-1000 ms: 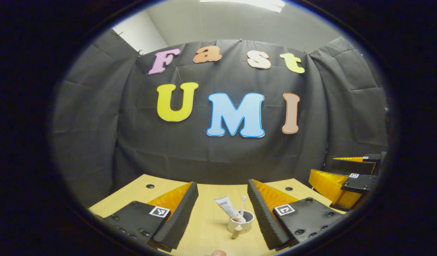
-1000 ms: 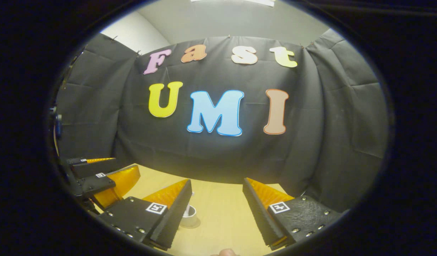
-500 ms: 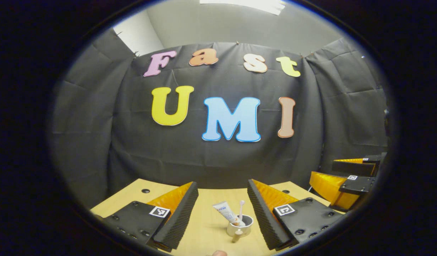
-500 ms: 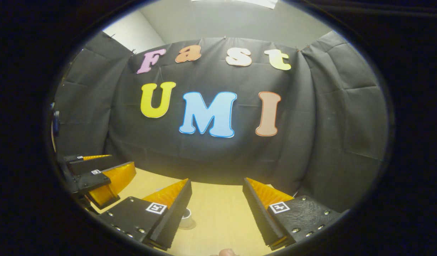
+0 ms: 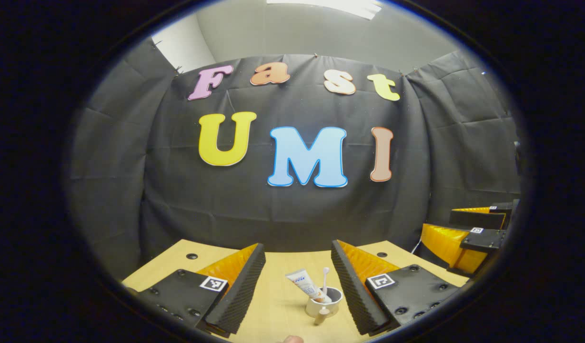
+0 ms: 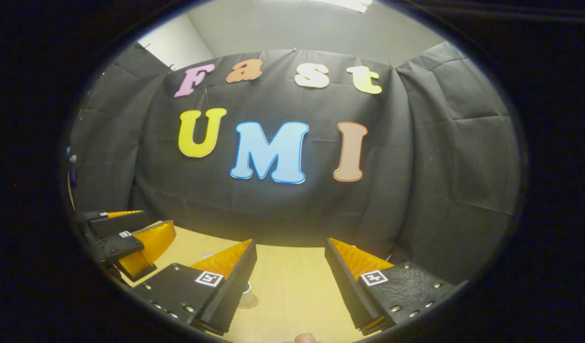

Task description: Put the toothbrush and toothpaste on the desktop into the cup, then pick up the cup and place it on the coaster on the desktop.

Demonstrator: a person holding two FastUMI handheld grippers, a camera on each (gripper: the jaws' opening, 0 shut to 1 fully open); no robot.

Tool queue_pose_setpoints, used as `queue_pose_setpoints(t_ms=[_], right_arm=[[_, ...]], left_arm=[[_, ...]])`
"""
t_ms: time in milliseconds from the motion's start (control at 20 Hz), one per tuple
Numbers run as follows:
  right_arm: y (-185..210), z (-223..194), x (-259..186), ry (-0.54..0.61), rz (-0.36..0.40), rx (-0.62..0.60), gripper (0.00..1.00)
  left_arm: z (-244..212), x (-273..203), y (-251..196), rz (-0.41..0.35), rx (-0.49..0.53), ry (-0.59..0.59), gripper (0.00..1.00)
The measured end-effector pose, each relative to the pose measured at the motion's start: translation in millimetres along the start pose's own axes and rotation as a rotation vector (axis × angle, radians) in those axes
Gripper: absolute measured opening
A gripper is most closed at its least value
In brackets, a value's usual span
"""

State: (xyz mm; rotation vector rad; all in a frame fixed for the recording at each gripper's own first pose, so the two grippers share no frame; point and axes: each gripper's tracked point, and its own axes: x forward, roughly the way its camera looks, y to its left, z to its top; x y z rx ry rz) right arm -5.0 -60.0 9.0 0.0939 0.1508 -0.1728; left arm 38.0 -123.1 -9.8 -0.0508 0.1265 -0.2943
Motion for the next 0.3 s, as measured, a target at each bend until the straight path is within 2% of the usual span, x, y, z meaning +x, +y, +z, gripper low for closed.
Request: queue_pose_setpoints(t_ms=[250, 300], right_arm=[[-28, 8, -4, -0.033, -0.045, 0.048, 0.89], [-35, 8, -1, -0.036, -0.053, 0.041, 0.89]], left_arm=[[1, 3, -3, -0.008, -0.012, -0.004, 0.84], [-1, 4, -4, -0.004, -0.013, -0.001, 0.98]])
